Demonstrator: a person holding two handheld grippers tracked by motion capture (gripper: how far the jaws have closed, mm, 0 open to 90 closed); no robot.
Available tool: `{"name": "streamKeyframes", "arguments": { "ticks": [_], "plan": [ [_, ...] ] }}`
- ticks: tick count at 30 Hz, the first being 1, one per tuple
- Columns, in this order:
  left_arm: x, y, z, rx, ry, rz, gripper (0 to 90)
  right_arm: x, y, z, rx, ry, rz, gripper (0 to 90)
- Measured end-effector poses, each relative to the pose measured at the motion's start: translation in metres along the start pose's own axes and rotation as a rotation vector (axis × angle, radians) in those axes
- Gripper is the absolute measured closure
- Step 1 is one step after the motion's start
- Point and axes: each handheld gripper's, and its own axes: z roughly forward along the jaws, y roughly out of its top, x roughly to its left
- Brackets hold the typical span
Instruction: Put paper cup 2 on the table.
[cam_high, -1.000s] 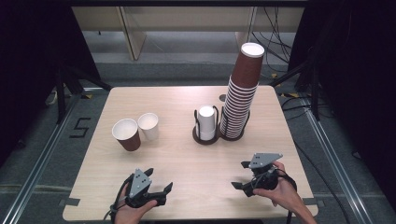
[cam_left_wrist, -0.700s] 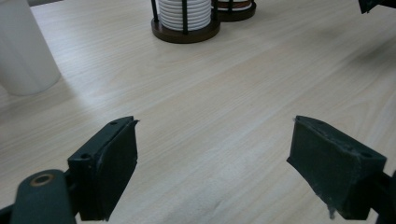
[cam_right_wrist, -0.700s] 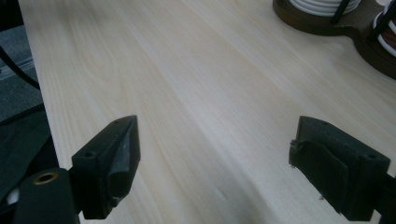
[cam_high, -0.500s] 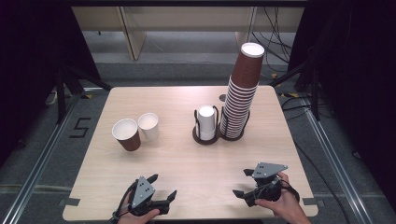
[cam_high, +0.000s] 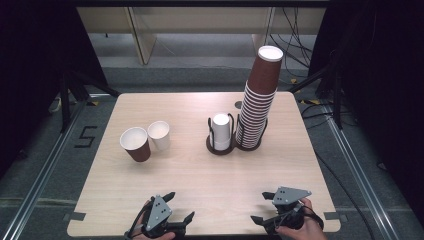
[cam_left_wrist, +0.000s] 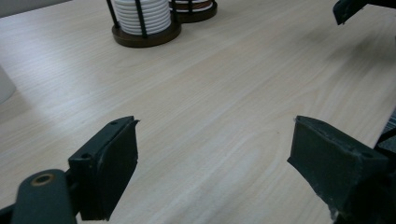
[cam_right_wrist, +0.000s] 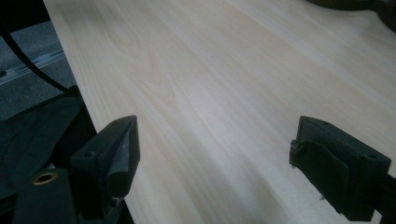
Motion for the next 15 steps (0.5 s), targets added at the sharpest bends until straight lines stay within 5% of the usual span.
{"name": "streamKeyframes", "arguments": {
  "ticks": [9, 15],
  "plan": [
    [-0.013, 0.001, 0.003, -0.008, -0.051, 0.028, 14.8, 0.004, -0.006, 0.003, 0.029, -0.006, 0.004, 15.9],
    [-0.02, 0.0, 0.007, 0.04, -0.088, 0.045, 14.8, 0.003, -0.009, 0.003, 0.05, -0.009, 0.029, 15.9]
  ]
}}
